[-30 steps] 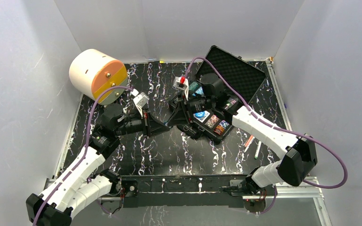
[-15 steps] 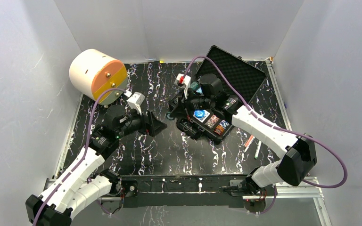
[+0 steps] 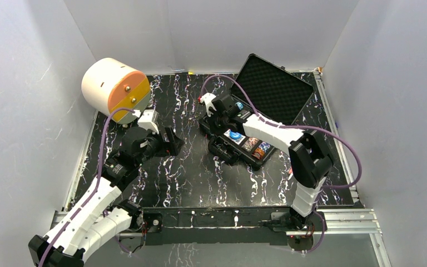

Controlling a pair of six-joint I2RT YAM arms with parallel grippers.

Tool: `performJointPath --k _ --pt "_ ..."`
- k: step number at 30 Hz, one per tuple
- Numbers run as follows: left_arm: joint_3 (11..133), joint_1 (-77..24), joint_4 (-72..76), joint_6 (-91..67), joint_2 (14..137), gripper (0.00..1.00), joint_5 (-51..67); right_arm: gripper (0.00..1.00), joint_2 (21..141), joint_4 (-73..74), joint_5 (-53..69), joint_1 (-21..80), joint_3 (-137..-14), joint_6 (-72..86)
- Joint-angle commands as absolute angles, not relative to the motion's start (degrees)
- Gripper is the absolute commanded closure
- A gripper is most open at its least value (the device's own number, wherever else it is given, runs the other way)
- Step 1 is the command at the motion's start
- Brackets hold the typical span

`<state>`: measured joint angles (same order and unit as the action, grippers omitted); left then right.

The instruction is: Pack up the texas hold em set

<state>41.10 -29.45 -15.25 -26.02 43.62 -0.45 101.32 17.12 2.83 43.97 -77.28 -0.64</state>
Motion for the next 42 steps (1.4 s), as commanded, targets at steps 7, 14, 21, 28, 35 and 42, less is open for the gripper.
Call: performJointPath --k 7,14,21,28,35,42 --pt "40.82 -29.34 -16.00 -27.25 41.81 0.16 -2.86 1.00 106.26 14.39 -6.58 44.02 -82.92 -1.20" --pt "40.64 -29.31 -16.26 -27.32 41.57 0.16 -3.25 1.00 107.16 13.32 -13.11 44.02 -82.81 -1.32" --pt "40.13 -29.35 -16.04 -27.51 41.57 0.15 -3.34 1.00 107.77 12.74 -15.79 43.96 -82.36 -2.55" --pt "40.12 -29.34 -16.15 -27.51 42.14 0.15 -3.34 0.79 110.37 14.62 -15.27 44.02 -83.84 -3.56" --pt "40.45 -29.35 -17.05 -27.58 42.32 0.15 -4.20 0.62 107.73 16.26 -15.71 43.98 -86.12 0.70" --pt "42.96 -29.35 -20.57 -29.62 42.63 0.15 -11.11 0.56 105.13 20.22 -15.52 44.10 -89.55 7.40"
